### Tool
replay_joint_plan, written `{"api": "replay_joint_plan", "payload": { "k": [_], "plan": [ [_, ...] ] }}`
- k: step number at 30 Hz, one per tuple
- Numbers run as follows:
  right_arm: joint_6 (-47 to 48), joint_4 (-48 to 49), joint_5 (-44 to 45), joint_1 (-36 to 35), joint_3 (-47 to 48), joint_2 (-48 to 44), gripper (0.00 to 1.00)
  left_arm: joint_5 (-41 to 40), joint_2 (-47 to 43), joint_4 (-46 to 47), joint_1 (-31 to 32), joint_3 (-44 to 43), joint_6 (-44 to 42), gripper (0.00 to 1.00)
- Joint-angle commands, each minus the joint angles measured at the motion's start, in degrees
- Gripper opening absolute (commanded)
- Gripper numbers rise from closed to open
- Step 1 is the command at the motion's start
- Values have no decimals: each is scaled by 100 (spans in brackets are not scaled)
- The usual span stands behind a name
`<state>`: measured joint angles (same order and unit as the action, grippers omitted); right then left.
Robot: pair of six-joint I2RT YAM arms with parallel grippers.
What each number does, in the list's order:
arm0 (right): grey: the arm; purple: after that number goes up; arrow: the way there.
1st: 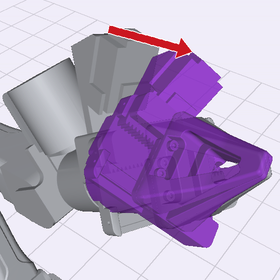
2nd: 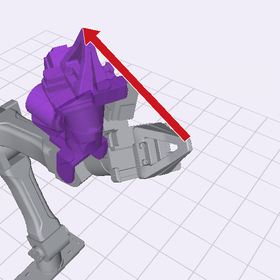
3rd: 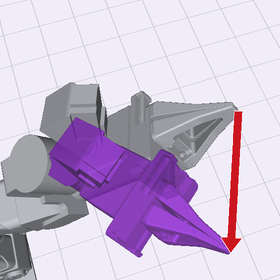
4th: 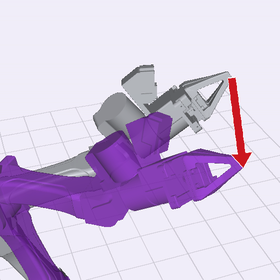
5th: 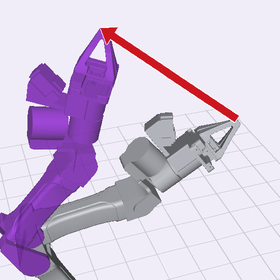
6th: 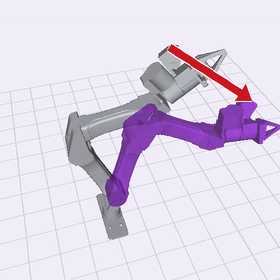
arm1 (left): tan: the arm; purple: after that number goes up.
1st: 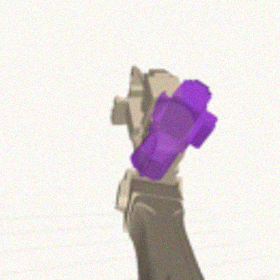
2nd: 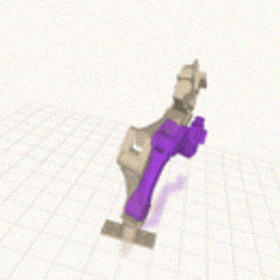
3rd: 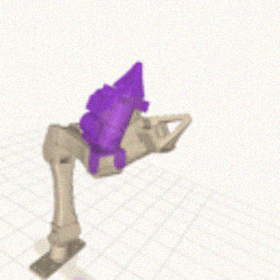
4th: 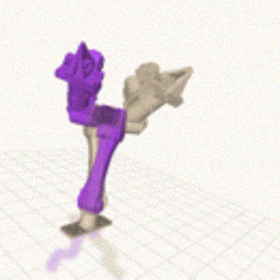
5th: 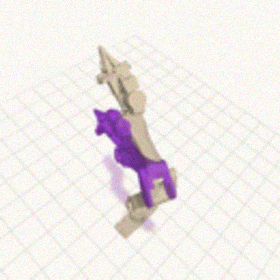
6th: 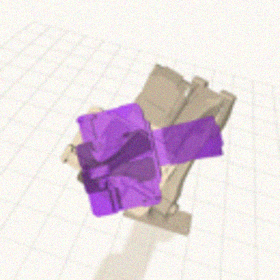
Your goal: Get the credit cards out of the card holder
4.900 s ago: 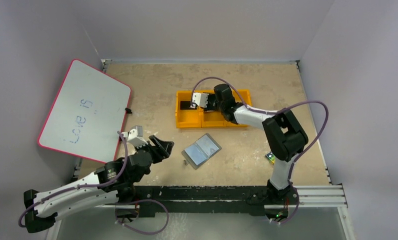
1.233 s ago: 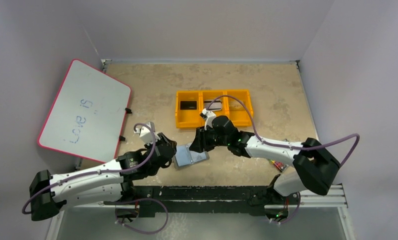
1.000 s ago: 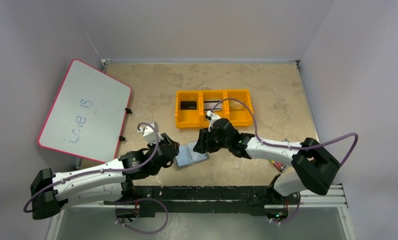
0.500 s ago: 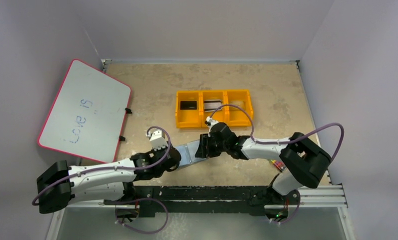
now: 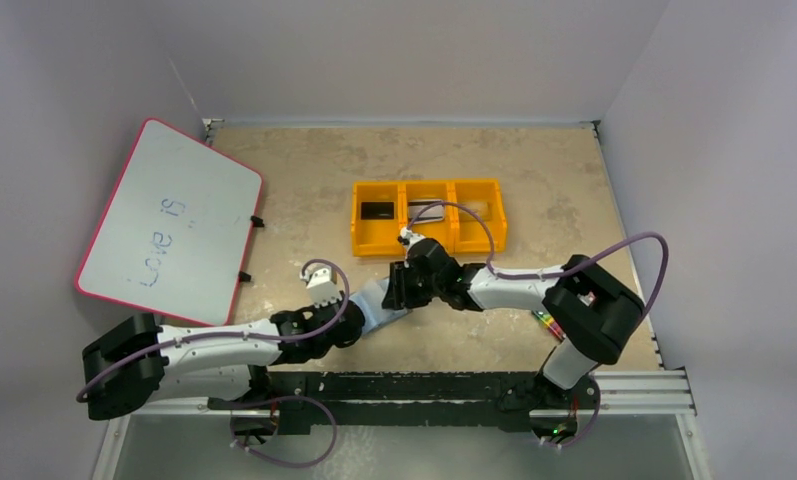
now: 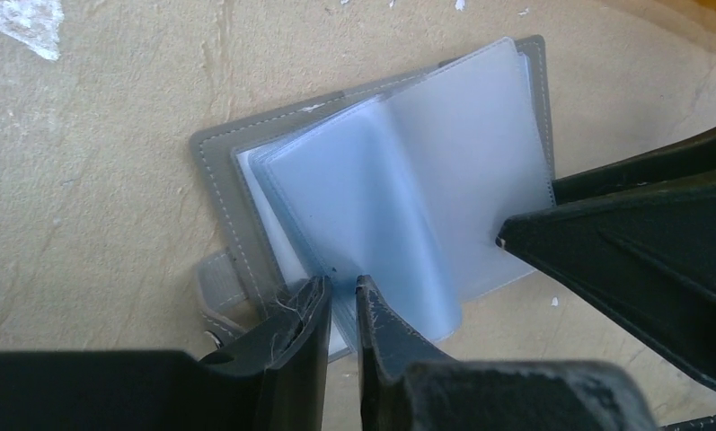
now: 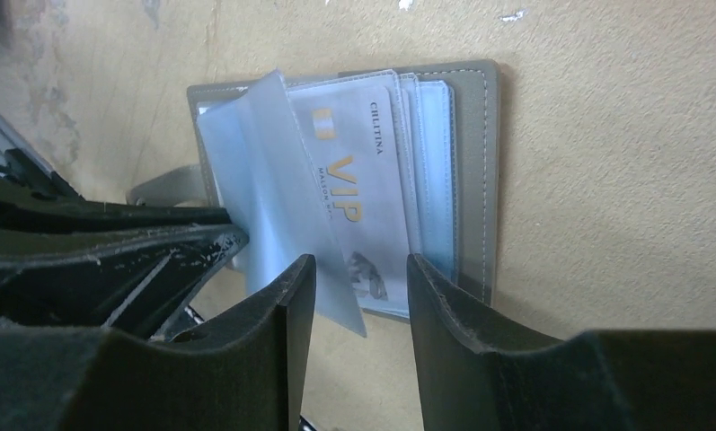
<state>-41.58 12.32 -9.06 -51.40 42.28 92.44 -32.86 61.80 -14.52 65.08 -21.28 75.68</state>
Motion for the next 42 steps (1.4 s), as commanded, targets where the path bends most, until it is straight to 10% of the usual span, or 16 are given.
{"api": "replay_joint_plan", "payload": {
  "k": [1, 13, 32, 42],
  "plan": [
    [105, -645, 606, -254, 501, 107, 44, 55, -22, 381, 40, 5, -11, 15],
    [264, -1212, 933, -588, 986, -19, 48, -69, -187, 259, 36, 17, 26, 14],
    [66, 664, -594, -636, 376, 254, 56, -740, -1199, -829, 40, -31, 536, 15],
    [-563, 1848, -955, -607, 11, 702, 43, -1049, -1853, -1330, 36, -127, 703, 16]
  ]
}}
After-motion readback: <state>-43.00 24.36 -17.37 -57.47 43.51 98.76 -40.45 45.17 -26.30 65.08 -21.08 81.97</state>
